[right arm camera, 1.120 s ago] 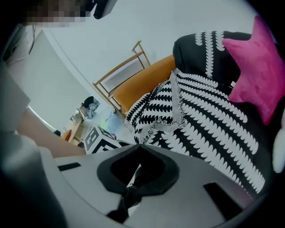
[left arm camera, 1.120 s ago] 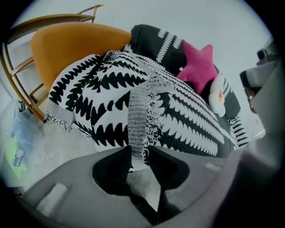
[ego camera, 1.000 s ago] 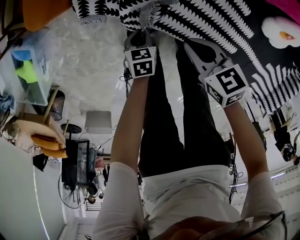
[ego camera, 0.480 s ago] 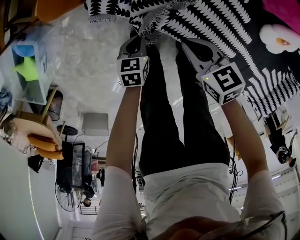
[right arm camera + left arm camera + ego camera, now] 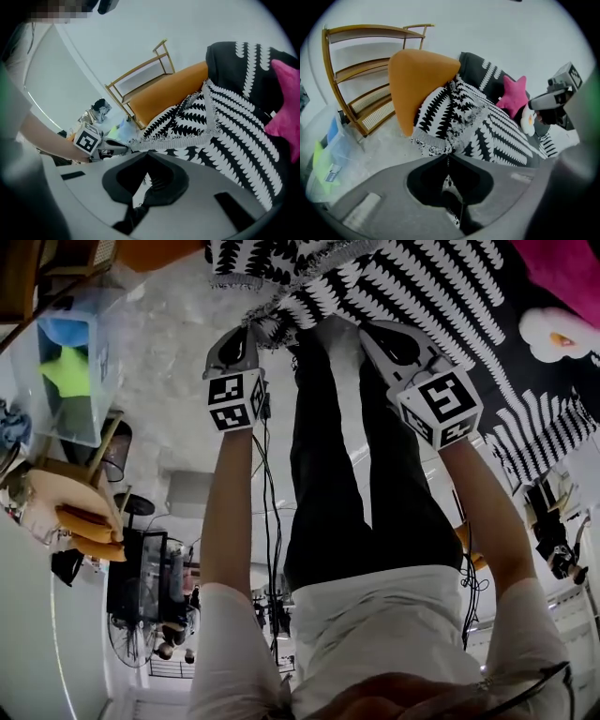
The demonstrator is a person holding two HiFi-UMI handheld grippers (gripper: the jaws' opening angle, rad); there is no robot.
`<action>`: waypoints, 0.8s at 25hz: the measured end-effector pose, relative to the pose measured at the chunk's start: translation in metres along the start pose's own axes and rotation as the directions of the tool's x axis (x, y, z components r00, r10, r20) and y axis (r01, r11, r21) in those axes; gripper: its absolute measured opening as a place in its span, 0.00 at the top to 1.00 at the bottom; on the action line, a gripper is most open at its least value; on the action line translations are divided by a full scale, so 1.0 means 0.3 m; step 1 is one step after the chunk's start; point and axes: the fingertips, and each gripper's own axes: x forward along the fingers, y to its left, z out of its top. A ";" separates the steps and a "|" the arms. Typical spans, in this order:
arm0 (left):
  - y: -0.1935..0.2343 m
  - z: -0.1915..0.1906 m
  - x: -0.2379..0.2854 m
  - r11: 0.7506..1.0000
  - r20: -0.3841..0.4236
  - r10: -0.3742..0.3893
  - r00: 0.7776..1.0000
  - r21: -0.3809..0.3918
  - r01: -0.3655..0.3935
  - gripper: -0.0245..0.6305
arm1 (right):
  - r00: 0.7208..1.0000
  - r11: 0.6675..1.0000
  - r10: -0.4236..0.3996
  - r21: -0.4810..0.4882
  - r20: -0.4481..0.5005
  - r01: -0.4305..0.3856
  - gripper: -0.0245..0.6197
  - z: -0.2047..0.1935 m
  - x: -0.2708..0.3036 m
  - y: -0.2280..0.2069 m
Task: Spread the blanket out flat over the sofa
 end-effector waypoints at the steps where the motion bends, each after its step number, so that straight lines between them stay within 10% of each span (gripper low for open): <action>1: 0.028 -0.007 -0.013 1.000 0.004 0.010 1.000 -0.011 -0.010 0.93 | 1.000 1.000 0.003 -0.003 -0.003 -0.003 0.96 -0.001 0.004 0.008; 20: 0.455 -0.307 -0.144 0.946 -0.109 0.213 0.971 -0.224 -0.233 0.93 | 0.994 0.998 0.047 -0.043 -0.096 -0.051 0.96 0.000 0.158 0.078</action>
